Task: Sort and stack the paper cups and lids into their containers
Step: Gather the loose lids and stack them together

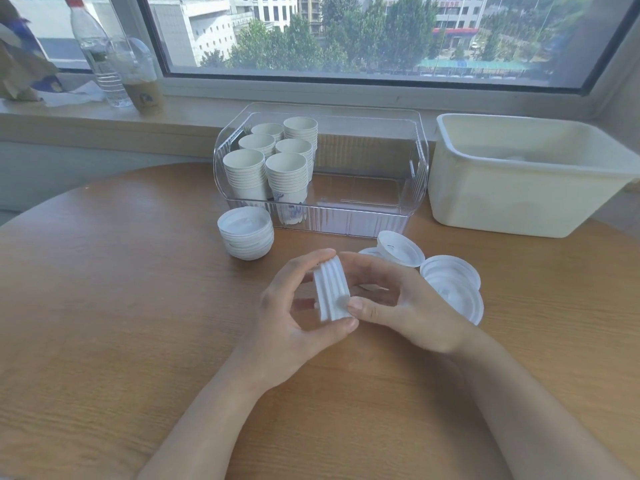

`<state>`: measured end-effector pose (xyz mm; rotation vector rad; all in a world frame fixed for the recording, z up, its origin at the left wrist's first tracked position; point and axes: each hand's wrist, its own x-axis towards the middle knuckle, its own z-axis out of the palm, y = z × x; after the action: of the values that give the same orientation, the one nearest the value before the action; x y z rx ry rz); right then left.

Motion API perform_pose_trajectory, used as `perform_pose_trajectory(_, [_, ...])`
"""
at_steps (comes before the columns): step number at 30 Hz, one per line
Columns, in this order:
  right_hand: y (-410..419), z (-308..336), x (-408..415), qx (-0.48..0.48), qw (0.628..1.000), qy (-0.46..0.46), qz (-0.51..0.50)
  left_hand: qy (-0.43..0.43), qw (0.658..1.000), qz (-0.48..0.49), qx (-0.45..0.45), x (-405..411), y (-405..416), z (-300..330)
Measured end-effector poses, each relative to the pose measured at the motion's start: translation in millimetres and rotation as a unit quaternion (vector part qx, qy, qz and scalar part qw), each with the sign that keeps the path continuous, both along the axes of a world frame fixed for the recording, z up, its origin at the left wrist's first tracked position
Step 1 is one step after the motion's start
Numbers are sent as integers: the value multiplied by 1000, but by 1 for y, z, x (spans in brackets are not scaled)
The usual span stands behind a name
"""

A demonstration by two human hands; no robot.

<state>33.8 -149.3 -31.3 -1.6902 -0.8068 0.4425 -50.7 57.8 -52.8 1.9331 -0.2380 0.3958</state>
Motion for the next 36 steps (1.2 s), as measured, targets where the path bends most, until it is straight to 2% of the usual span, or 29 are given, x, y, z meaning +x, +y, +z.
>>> perform_pose_trajectory(3, [-5,1,3,-15,980,-122,-158,10,1000,25,12,0,0,-1])
perform_pose_trajectory(6, [-14,-3,14,-100,909,-274,-298,18,999,49,16,1,1,-1])
perform_pose_trajectory(8, [-20,-7,20,-179,877,-298,-331,21,998,54,20,1,1,0])
perform_pose_trajectory(10, [-23,-12,22,-229,865,-299,-331,24,998,53,25,1,1,0])
perform_pose_trajectory(14, [-21,-12,22,-250,850,-322,-334,27,998,53,27,0,1,0])
perform_pose_trajectory(16, [-20,-8,21,-210,860,-315,-343,25,998,60,22,-1,1,-1])
perform_pose_trajectory(18, [-18,-1,17,-114,904,-251,-326,19,997,71,16,0,1,-1])
perform_pose_trajectory(20, [-13,7,10,-33,946,-179,-269,12,997,74,11,2,1,-2])
perform_pose_trajectory(23, [-3,11,0,22,975,-121,-184,3,997,77,3,3,1,-3])
perform_pose_trajectory(27, [6,8,-8,79,990,-42,-112,-4,997,77,8,4,3,-3])
perform_pose_trajectory(30, [10,5,-11,115,989,-4,-94,-3,998,69,9,3,3,-3])
perform_pose_trajectory(36, [13,3,-11,144,986,9,-87,3,998,59,5,1,0,-2])
